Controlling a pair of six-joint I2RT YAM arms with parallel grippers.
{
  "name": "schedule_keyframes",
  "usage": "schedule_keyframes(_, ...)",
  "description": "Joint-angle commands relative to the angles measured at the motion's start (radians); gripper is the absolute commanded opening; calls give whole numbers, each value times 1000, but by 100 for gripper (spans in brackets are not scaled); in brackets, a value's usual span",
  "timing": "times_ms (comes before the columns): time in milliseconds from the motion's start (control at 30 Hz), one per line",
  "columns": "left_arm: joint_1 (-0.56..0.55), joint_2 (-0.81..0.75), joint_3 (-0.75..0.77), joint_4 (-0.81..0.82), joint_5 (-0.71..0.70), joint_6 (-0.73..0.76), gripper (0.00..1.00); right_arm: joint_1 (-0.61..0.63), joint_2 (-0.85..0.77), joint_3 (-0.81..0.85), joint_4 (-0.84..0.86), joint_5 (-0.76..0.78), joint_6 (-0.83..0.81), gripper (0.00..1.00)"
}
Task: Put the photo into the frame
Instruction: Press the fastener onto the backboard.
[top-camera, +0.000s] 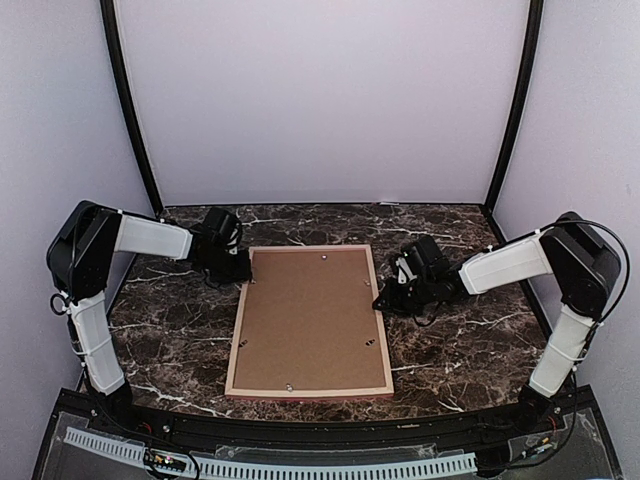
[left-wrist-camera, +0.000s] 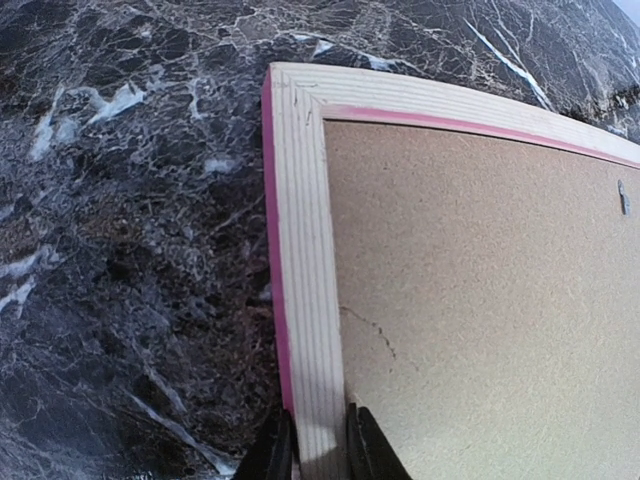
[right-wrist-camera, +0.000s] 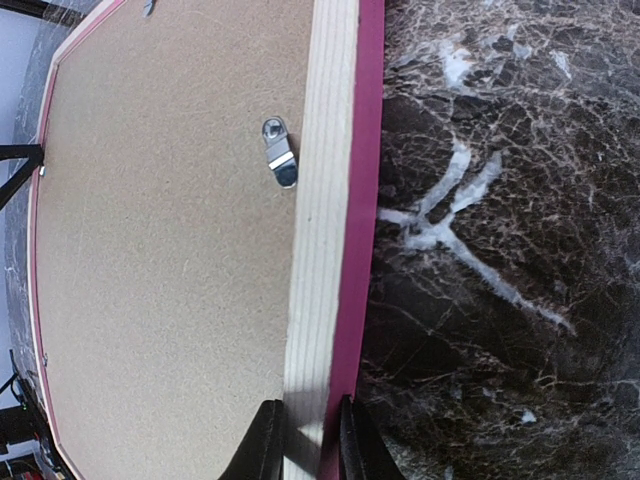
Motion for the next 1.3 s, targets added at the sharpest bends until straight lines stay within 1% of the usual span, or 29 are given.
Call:
schedule_keyframes(0,-13,-11,-38,-120,111,22,20,11,56,-39,-34,-34,5,16)
schedule_keyframes(233,-8,-36,0,-153,123,27,19,11,59,-46,-35,-35,5,16)
schedule_keyframes(333,-4,-44,15,-166,125,26,22,12,60,-47,-35,-35,7,16)
schedule_keyframes(500,-1,-41,37,-168,124,17,36,12,62,-49,-10,-39,9,16)
schedule_keyframes(633,0,-22,54,-166,117,15,43,11,61,-49,-12,-40,6,16)
schedule_keyframes(800,-1,9,73,-176,108,23,44,12,58,-51,-11,-37,8,16)
schedule_keyframes(1067,-1,19,47,-142,82,0,37,11,62,-50,-7,-40,10,16)
schedule_keyframes(1133,0,20,43,-131,91,-7,36,11,64,-50,-7,-41,10,16)
schedule_keyframes(1167,-1,19,41,-127,99,-9,37,11,64,-51,-5,-42,11,16)
schedule_keyframes(1267,-1,10,29,-106,115,-9,45,11,64,-52,-3,-41,12,16)
